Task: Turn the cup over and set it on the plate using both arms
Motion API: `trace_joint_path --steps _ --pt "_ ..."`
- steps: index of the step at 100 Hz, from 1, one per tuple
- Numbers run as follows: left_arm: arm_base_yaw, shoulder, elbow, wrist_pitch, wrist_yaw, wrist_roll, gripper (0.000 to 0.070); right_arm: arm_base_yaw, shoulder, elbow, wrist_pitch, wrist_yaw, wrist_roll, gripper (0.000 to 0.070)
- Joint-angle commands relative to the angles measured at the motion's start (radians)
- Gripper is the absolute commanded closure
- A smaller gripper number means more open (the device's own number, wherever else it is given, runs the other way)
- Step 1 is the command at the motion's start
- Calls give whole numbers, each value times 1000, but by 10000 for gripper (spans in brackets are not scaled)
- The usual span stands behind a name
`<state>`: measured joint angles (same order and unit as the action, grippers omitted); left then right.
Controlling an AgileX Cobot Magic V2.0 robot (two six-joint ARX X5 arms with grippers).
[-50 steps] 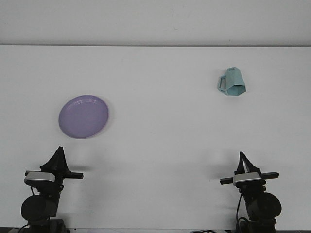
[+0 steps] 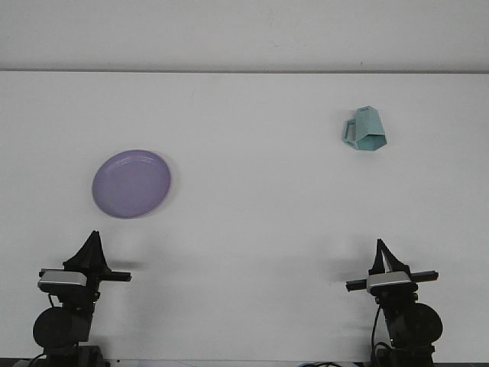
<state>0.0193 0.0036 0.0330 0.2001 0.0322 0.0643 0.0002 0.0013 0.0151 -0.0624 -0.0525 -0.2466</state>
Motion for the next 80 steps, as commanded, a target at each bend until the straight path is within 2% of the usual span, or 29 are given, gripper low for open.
trace_joint_path --steps 1,24,32,51,58,65,74,80 --pt "-1 0 -17 10 1 -3 688 1 0 -3 14 0 -5 700" --pt "-1 0 -17 8 1 -34 688 1 0 -3 18 0 -5 700" --pt "-1 0 -17 12 1 -84 688 1 0 -3 28 -7 24 700" --pt "-1 0 -17 10 1 -168 689 2 0 -3 41 -20 245 700" --pt "-1 0 -17 11 1 -214 690 2 0 -3 51 -16 378 700" --pt "-1 0 -17 16 1 -228 690 1 0 3 89 1 495 700" --pt "-1 0 -14 10 1 -238 690 0 3 52 87 7 519 700" --pt "-1 0 -12 7 1 -238 689 0 31 106 71 45 507 700"
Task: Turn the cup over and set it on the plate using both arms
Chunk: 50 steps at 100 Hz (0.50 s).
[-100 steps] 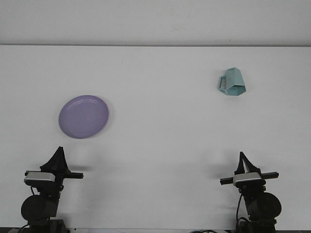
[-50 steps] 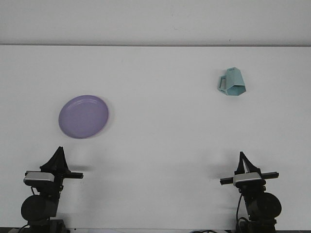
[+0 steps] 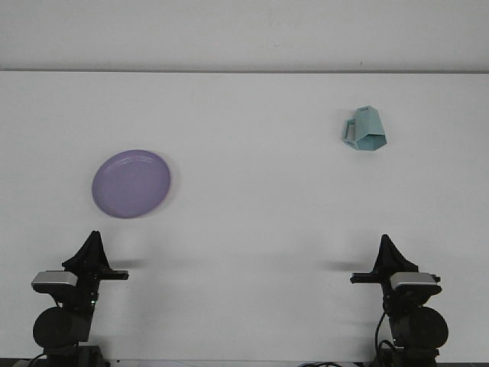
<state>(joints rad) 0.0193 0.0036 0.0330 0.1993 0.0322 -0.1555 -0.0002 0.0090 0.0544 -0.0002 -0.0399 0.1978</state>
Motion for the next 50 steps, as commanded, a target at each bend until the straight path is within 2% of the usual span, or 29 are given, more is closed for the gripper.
trace_joint_path --steps 1,11,35,50 --pt "-1 0 -11 8 1 -19 690 1 29 77 5 39 60 700" --pt "-1 0 -11 8 1 -18 690 1 124 198 -39 92 26 700" --pt "-1 0 -8 11 1 -18 689 -1 512 496 -46 102 -205 700" --pt "-1 0 -8 11 1 -18 688 -17 747 589 42 101 -344 695"
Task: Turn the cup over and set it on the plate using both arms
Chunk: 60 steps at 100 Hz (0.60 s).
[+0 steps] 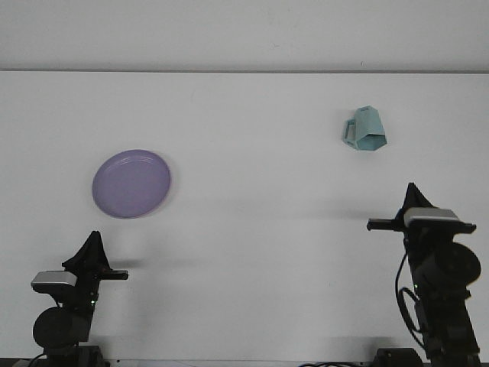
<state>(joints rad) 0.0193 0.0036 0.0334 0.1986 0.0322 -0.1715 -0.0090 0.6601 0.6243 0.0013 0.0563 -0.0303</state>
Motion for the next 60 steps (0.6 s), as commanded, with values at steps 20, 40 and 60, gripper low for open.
trace_joint_path --steps 20,40,60 --pt "-1 0 -8 13 1 -2 688 -60 370 29 256 4 -161 365" --pt "-1 0 -8 12 1 -2 685 -116 646 29 509 -13 -184 256" --pt "-1 0 -8 12 1 -2 685 -164 936 94 719 -85 -256 256"
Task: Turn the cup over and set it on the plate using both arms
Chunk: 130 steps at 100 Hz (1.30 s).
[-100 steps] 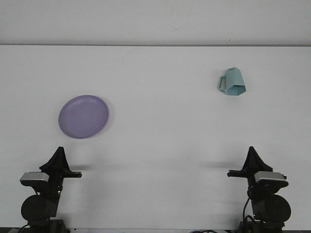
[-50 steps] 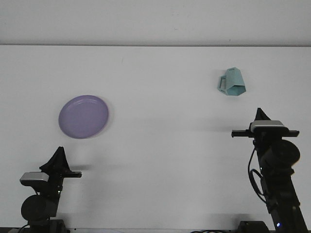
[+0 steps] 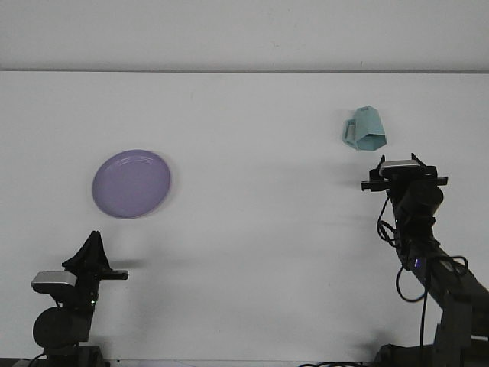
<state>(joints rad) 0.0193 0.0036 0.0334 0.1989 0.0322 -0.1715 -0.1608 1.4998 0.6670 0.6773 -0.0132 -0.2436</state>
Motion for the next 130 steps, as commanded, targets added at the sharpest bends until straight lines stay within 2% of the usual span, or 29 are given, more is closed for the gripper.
trace_joint_path --steps 1,20,34,51,61,70,87,92,102,109,130 --pt "-1 0 -8 12 1 -2 685 -14 108 58 44 -18 -44 256" --pt "-1 0 -8 11 1 -2 685 -36 335 230 48 -43 -56 256" --pt "-1 0 -8 12 1 -2 685 -45 456 338 48 -62 -100 256" --pt "-1 0 -8 11 1 -2 685 -52 571 463 48 -122 -150 256" --pt "-1 0 -8 10 1 -2 685 -56 630 537 43 -131 -151 256" --pt "-1 0 -8 11 1 -2 685 -56 670 594 40 -170 -152 256" --pt "-1 0 -8 4 1 1 685 -57 717 663 -1 -198 -185 260" --pt "-1 0 -8 5 1 1 685 -57 724 670 -2 -204 -185 317" --pt "-1 0 -8 4 1 1 685 -58 727 673 2 -248 -203 579" --pt "-1 0 -8 5 1 1 685 -58 727 673 2 -260 -206 691" --pt "-1 0 -8 5 1 1 685 -58 719 673 2 -257 -172 695"
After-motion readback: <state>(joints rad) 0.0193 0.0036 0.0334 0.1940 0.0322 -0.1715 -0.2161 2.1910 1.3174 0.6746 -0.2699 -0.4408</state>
